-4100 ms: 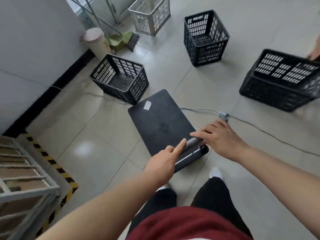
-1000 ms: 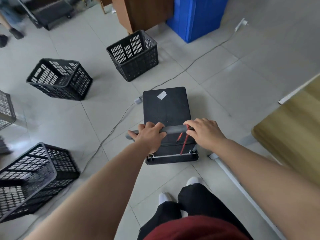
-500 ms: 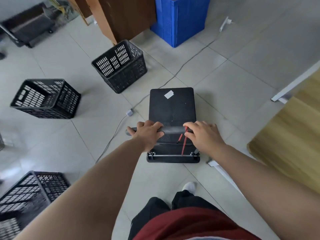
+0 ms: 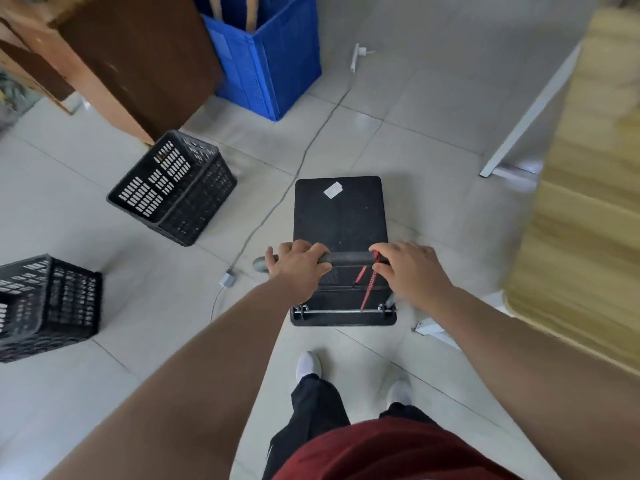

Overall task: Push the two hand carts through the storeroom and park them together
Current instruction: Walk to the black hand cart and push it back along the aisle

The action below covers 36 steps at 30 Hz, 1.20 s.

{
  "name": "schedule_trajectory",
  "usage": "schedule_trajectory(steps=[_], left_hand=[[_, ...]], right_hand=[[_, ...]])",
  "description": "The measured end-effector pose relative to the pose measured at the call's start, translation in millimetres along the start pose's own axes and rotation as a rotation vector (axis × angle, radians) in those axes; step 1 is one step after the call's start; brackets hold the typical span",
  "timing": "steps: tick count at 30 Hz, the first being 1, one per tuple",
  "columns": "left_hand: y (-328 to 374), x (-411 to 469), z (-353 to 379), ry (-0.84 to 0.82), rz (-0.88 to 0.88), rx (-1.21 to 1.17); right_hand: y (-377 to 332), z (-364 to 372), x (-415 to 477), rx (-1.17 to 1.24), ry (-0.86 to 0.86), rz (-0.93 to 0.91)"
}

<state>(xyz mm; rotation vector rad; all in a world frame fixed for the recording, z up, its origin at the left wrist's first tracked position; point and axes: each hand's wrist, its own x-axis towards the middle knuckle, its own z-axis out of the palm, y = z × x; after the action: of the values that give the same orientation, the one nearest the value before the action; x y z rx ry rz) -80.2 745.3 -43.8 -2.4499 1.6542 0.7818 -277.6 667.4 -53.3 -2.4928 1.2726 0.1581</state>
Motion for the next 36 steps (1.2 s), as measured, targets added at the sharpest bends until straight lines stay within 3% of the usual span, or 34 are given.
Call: schedule_trajectory(steps=[13,21,36], left_hand=[[-11.8,118.0,-63.1,-0.053,0.263,0.19],[14.9,189.2,-93.5,-0.051,0.277,0.233],[84.4,320.9,-142.7,-0.035,0.334,0.232]], right_hand=[[-12.6,-7.1,74.8,0.017,0.104,0.276],[26.6,-27.0,139.2,0.012,0.186,0.275],[115.8,-84.0,248.4,0.045,0.181,0.309]])
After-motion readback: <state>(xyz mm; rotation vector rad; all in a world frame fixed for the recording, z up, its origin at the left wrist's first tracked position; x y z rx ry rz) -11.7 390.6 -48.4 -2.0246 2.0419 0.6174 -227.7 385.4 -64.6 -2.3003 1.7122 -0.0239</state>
